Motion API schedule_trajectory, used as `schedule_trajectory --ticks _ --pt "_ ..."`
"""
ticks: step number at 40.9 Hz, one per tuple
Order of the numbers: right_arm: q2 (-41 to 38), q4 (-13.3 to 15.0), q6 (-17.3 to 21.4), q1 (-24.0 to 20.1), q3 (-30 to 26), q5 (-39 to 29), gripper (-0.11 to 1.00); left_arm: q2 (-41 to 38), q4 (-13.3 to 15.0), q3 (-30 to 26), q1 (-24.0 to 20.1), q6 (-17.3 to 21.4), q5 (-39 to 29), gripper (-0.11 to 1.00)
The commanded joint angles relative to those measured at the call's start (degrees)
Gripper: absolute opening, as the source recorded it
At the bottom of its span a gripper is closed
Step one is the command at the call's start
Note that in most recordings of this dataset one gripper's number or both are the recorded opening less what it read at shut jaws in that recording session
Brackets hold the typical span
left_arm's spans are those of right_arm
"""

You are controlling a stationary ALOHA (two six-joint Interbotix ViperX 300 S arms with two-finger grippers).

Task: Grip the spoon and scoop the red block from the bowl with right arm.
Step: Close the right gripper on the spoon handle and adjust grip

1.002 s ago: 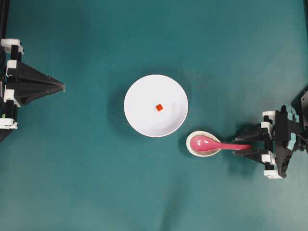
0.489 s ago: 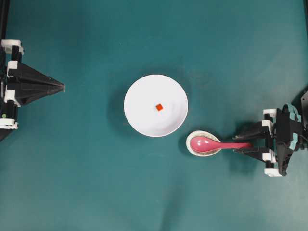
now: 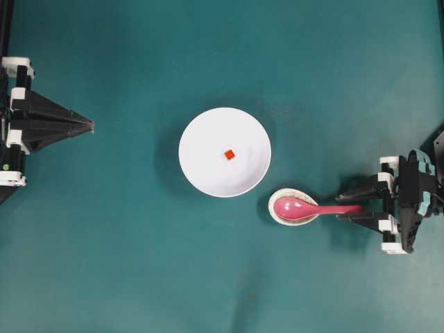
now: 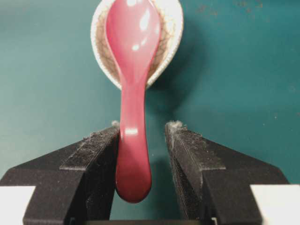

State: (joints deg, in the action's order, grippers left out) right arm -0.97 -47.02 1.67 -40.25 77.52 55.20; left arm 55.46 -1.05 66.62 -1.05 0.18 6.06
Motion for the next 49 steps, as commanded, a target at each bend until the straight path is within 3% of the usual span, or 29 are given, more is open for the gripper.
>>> schedule_trajectory --ticks 1,9,18,37,49 --pt "0.4 -0.1 -0.2 -0.4 -0.4 0.7 0.47 -0.4 -0.1 -1.3 -0.1 0.1 0.4 0.00" --pt "0.4 -0.1 -1.5 -0.4 -0.6 0.4 0.41 -0.4 -0.1 -1.3 -0.1 0.3 0.4 0.00" --pt "0.4 0.0 -1.9 -0.4 -0.6 0.4 0.22 -0.4 -0.2 -1.4 -0.1 0.5 0.3 0.00" --pt "0.7 0.0 -2.5 -0.4 -0.6 -1.9 0.22 -0.5 -0.1 -1.3 -0.2 0.8 -0.2 0.00" --pt "6.3 0.0 -5.1 -0.3 0.4 -4.0 0.20 -0.5 -0.1 -1.3 -0.1 0.8 -0.2 0.00"
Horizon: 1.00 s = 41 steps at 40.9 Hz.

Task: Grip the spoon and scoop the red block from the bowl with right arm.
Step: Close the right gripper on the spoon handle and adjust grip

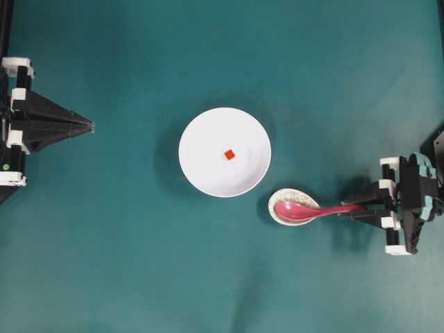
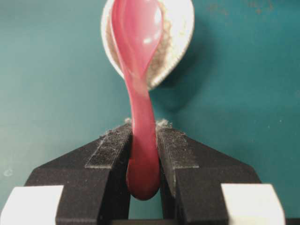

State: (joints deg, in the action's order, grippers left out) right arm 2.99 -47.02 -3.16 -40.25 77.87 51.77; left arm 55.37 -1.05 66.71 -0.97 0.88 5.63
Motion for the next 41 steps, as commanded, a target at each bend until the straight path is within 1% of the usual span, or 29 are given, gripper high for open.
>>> schedule_trajectory --ticks 1,10,13,20,23,32,41 --pt "2.7 0.0 -0.4 -0.3 0.1 -0.7 0.20 -0.4 -0.1 -1.4 -0.2 0.1 0.3 0.00" --pt "5.2 0.0 -0.4 0.3 0.6 -2.6 0.20 -0.4 -0.2 -1.4 -0.2 0.1 0.3 0.00" --pt "5.2 0.0 -0.5 0.9 0.6 -3.6 0.24 -0.4 -0.1 -1.4 -0.2 0.1 0.3 0.00" --pt "5.2 0.0 -0.8 1.6 0.6 -4.7 0.40 -0.5 -0.1 -1.4 -0.2 0.1 0.3 0.00" --pt "5.2 0.1 -0.8 1.6 0.5 -4.7 0.44 -0.4 -0.1 -1.4 -0.2 0.1 0.3 0.00" --pt "5.2 0.2 -0.9 1.6 0.7 -4.4 0.44 -0.4 -0.2 -1.3 -0.2 0.1 0.3 0.00" --pt "5.2 0.2 -1.4 1.6 1.3 -1.7 0.44 -0.4 -0.2 -1.3 -0.2 0.1 0.3 0.00"
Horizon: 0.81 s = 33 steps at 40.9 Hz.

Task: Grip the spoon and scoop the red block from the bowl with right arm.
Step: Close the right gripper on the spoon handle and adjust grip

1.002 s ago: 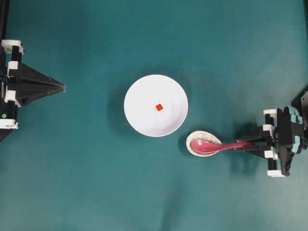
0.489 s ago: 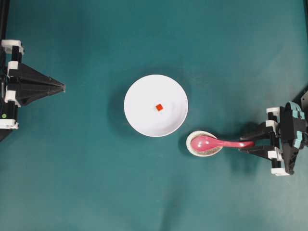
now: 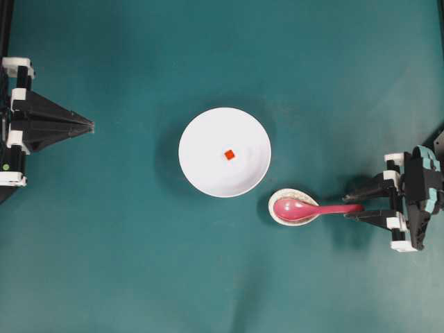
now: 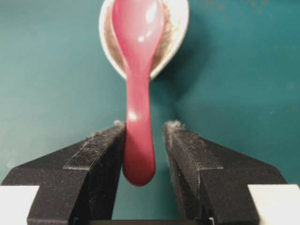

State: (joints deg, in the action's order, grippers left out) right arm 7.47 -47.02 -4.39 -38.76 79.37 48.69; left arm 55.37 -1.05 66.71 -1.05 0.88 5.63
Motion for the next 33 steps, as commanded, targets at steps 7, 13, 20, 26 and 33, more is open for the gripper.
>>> schedule_trajectory --ticks 7,13,20,26,33 --pt "0.7 0.3 -0.2 0.1 -0.2 1.8 0.44 -0.4 -0.1 -1.4 -0.1 0.1 -0.2 0.00" --pt "0.7 0.2 -0.2 0.1 -0.3 1.7 0.44 -0.4 -0.2 -1.3 -0.1 0.1 -0.5 0.00" --pt "0.7 0.3 -0.2 0.1 -0.2 1.6 0.44 -0.4 -0.1 -1.2 -0.2 0.1 -0.7 0.00" --pt "0.3 0.2 -0.2 0.1 -0.2 1.6 0.44 -0.4 -0.2 -1.2 -0.1 0.1 -0.7 0.00" --pt "-0.7 0.2 0.4 0.1 -0.5 1.9 0.44 -0.4 -0.2 -1.2 -0.1 0.1 -1.1 0.00"
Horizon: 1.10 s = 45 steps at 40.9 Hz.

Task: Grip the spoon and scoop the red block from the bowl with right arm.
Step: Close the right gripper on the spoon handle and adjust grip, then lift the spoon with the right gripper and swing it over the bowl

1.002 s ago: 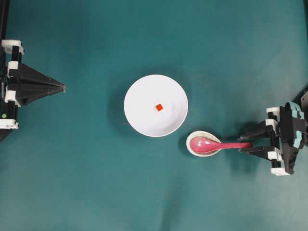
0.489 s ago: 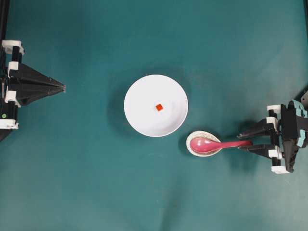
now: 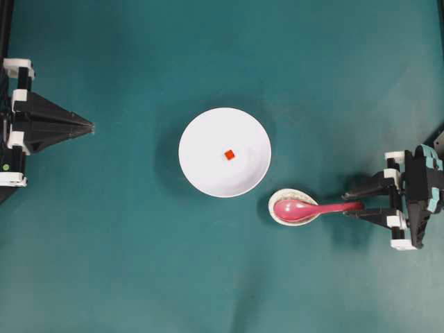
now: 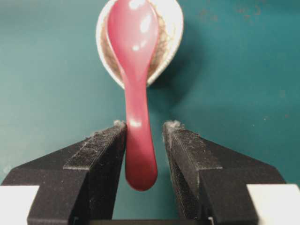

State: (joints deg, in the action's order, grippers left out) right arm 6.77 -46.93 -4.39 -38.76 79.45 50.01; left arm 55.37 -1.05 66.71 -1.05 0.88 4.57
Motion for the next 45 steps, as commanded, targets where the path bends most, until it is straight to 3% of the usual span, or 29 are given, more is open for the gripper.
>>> schedule_trajectory --ticks 1,14,26,35,45 --pt "-0.2 0.1 0.6 0.1 -0.7 0.6 0.44 -0.4 -0.2 -1.2 -0.1 0.1 0.0 0.00" --pt "-0.7 0.1 1.5 0.1 -0.8 0.7 0.43 -0.4 -0.2 -1.2 -0.1 0.1 0.0 0.00" --pt "-0.7 0.1 1.5 0.1 -0.8 0.4 0.26 -0.4 -0.2 -1.2 -0.1 0.1 -0.4 0.00" --pt "-0.4 0.2 1.0 0.1 -1.0 1.2 0.26 -0.4 -0.2 -1.2 -0.1 0.1 -1.2 0.00" --pt "7.6 0.1 -0.4 0.4 -4.8 0.9 0.26 0.0 -0.2 -1.4 -0.4 0.0 -1.7 0.00"
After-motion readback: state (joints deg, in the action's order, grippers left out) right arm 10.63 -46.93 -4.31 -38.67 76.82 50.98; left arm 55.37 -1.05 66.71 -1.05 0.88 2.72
